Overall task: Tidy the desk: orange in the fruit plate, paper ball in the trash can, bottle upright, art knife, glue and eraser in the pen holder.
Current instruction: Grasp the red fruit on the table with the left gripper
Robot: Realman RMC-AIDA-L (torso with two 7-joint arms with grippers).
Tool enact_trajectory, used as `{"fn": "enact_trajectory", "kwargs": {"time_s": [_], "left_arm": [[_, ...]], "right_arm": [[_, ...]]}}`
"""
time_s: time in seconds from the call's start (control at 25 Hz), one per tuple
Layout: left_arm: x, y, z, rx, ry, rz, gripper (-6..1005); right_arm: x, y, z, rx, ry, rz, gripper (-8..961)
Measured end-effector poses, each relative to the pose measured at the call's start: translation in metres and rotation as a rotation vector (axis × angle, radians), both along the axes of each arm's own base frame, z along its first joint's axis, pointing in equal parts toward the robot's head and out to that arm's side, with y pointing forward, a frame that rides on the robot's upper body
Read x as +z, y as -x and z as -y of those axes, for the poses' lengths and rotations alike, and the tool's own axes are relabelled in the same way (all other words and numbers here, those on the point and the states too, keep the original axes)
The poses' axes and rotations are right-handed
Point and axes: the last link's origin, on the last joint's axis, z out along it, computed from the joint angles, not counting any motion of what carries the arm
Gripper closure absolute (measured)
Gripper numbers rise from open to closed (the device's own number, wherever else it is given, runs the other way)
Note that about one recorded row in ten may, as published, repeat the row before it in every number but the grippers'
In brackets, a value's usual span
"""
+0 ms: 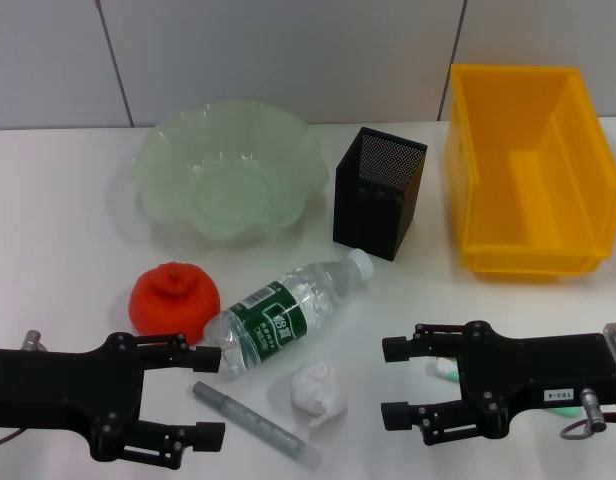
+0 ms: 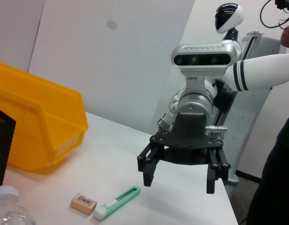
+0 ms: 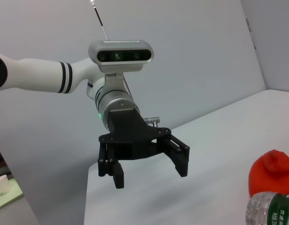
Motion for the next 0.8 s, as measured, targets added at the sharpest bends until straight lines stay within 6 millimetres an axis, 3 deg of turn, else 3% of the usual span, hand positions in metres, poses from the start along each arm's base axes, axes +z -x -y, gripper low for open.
{"fn": "enact_trajectory", "kwargs": {"time_s": [0.8], "left_arm": [[-0.0023, -0.0018, -0.0008, -0.002, 0.0, 0.003, 138]], "right_arm": [[-0.0013, -0.0006, 0.0011, -0.006, 0.006, -0.003, 137]]}}
